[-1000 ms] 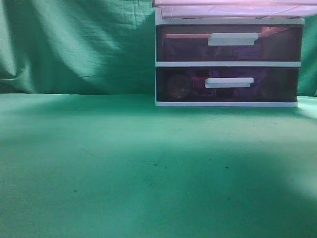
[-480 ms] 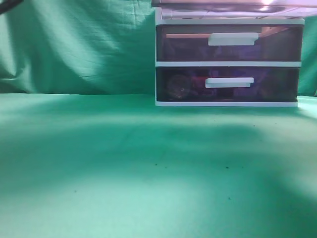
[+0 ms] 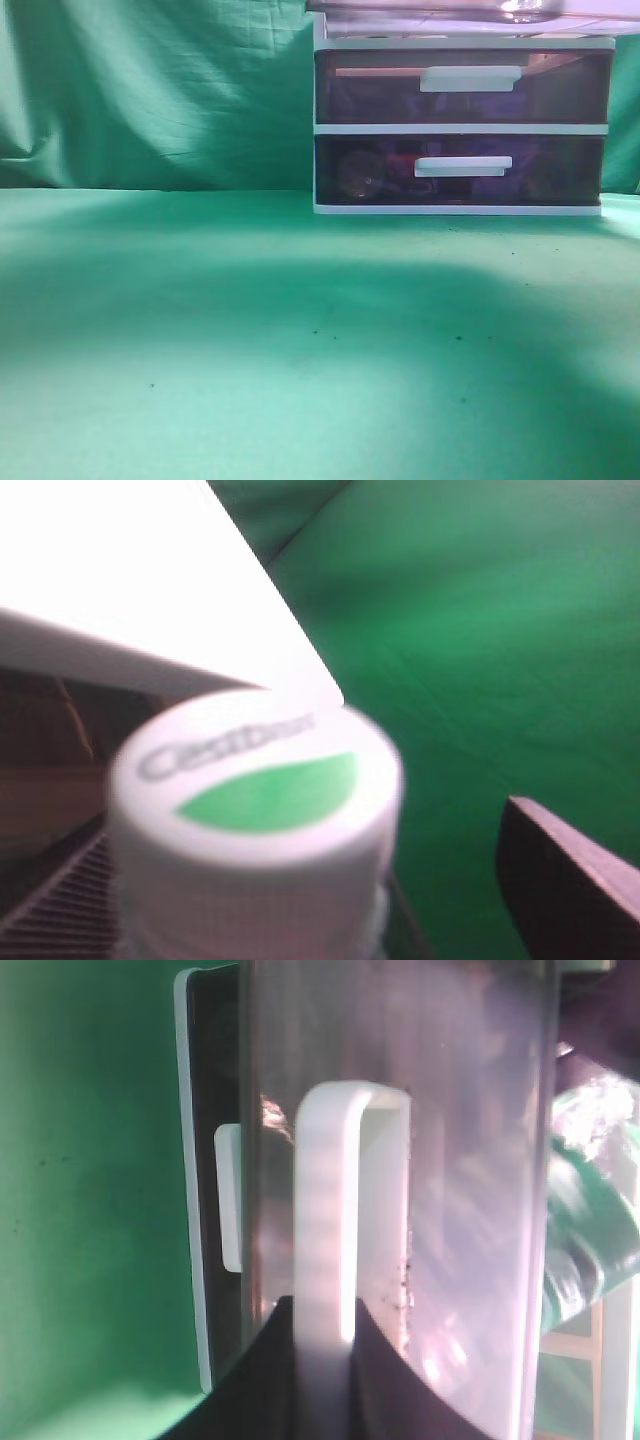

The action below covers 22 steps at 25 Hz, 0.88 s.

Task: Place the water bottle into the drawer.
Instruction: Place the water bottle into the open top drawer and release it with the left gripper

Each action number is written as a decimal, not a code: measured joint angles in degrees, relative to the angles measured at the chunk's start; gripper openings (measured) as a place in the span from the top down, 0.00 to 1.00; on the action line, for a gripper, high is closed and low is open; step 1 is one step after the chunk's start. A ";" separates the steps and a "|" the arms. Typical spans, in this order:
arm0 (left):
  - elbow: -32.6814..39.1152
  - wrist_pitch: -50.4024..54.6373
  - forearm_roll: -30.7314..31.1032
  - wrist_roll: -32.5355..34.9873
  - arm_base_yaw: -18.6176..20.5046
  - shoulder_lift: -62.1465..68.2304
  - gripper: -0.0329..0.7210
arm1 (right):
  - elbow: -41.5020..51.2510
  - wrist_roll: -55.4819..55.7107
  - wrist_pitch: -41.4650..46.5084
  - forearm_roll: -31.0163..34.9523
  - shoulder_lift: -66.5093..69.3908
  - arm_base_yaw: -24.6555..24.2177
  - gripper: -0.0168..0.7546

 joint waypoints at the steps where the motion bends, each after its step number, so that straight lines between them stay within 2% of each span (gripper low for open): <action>1: -0.43 -0.12 0.00 1.37 0.21 -0.11 0.10 | 0.00 0.28 0.00 -0.11 0.00 0.00 0.88; 3: -1.32 -0.35 0.00 4.65 0.93 -0.34 0.21 | 0.00 0.57 0.00 -0.11 0.00 0.00 0.88; 7: -4.52 -0.69 1.52 15.40 2.61 -2.60 0.20 | 0.00 1.15 0.00 -0.32 0.00 0.00 0.88; 8: -5.37 -0.83 2.65 17.84 2.84 -3.38 0.26 | 0.00 1.56 0.00 -0.31 0.00 0.00 0.88; 12: -6.91 -1.58 13.46 21.42 3.29 -6.45 0.24 | 0.00 1.85 -0.15 -0.67 0.00 0.00 0.88; 14: -6.91 -0.03 23.76 21.14 3.29 -8.11 0.24 | 0.02 1.85 -0.15 -0.66 0.12 0.00 0.88; 15: -6.91 2.14 29.61 19.37 3.29 -9.21 0.33 | 0.02 1.85 -0.15 -0.66 0.12 0.00 0.88; 16: -6.91 5.34 37.94 15.60 3.29 -10.28 0.39 | 0.02 1.85 -0.15 -0.66 0.12 0.00 0.88; 19: -6.91 19.17 66.12 -3.23 3.29 -14.93 0.77 | 0.02 1.85 -0.03 -0.66 0.12 0.00 0.88; 21: -6.91 29.32 85.20 -17.88 3.08 -17.34 0.89 | 0.02 1.73 0.77 -0.66 0.12 0.00 0.88; 22: -6.91 34.65 91.78 -25.09 3.08 -18.31 0.96 | 0.02 1.39 1.01 -0.66 0.12 0.00 0.88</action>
